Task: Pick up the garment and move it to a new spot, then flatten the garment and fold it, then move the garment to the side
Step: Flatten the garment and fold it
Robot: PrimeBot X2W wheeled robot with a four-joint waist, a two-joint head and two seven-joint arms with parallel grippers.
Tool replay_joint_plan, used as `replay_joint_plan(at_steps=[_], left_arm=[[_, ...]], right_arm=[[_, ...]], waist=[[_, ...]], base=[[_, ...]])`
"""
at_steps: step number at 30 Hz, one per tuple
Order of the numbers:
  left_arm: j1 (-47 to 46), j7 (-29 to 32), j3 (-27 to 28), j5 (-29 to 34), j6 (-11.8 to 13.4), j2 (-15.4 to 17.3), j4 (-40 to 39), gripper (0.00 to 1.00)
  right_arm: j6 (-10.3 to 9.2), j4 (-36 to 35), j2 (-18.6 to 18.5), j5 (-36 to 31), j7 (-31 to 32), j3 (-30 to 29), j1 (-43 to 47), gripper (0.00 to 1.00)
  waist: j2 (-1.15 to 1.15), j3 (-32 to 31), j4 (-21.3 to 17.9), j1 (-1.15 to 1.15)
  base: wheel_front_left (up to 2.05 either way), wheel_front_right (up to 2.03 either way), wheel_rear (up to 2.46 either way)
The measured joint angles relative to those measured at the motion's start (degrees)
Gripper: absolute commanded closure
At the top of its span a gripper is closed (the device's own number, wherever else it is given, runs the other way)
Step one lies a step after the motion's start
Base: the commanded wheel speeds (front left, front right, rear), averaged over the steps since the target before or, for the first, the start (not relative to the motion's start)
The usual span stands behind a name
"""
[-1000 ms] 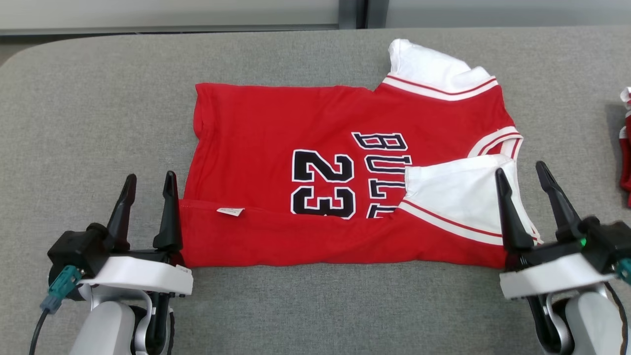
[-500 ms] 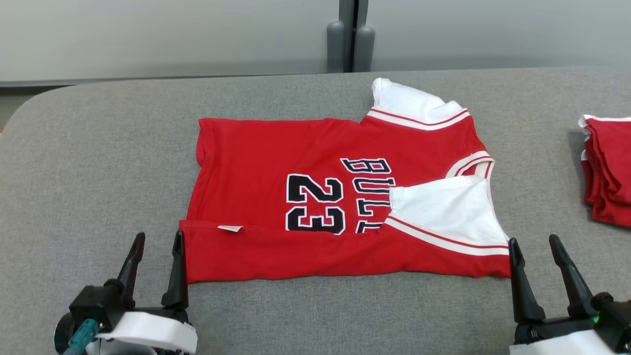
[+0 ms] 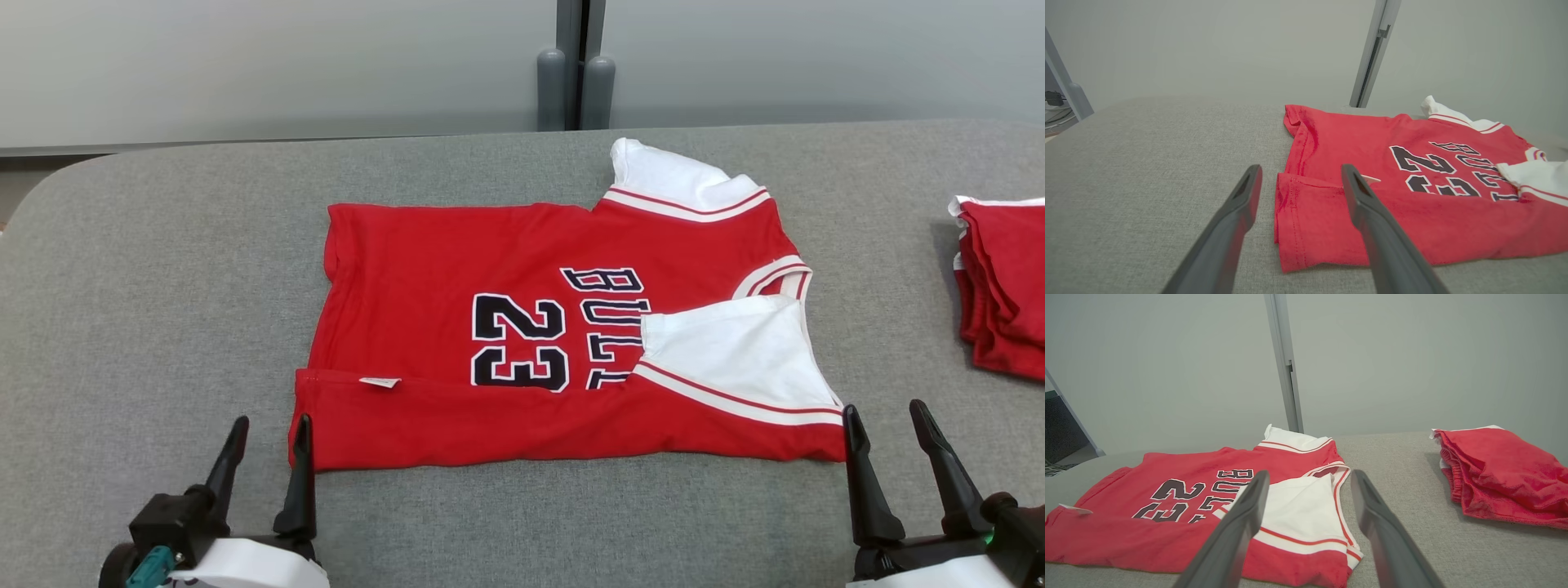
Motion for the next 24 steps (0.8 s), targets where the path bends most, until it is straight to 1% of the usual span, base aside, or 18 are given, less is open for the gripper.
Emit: replay_joint_plan(at_steps=[4,7,12,16,20,24], left_arm=[[-0.24,1.53,-0.91,-1.26,-0.85,-0.6,4.11,0.0],[-1.13,2.96,-1.47,-3.12,-1.54,-1.09,7.97,0.0],[-3.13,2.91,-1.56,-5.27,-2.34,-1.41,12.92,0.0],[-5.43,2.35,-1.2,-7.24,-2.99,-1.63,15.18,0.0],[-7.12,1.87,-1.69,-7.88,-3.48,-1.45,16.6,0.0],[-8.34,1.54,-2.47,-8.21,-3.76,-1.16,17.05,0.0]], right_arm=[[0.01,2.45,0.02,0.57,0.74,-0.6,-0.21,0.0],[0.01,6.78,-0.25,0.93,0.78,-1.21,-1.05,0.0],[0.0,14.75,-0.23,1.79,0.41,-1.24,-3.94,0.0],[0.0,19.76,0.19,3.72,-0.36,-0.14,-7.67,0.0],[0.01,24.38,0.14,4.66,-0.77,0.64,-10.61,0.0],[0.01,26.81,-0.22,5.43,-1.41,1.69,-12.91,0.0]], waist=[[0.0,1.02,-0.14,0.0],[0.0,2.15,-0.18,0.0],[0.0,4.29,-0.11,0.0],[0.0,5.76,0.01,0.0],[0.0,6.82,0.04,0.0],[0.0,7.6,-0.01,0.0]], base=[[0.0,0.0,0.0],[0.0,0.0,0.0],[0.0,0.0,0.0],[0.0,0.0,0.0],[0.0,0.0,0.0],[0.0,0.0,0.0]])
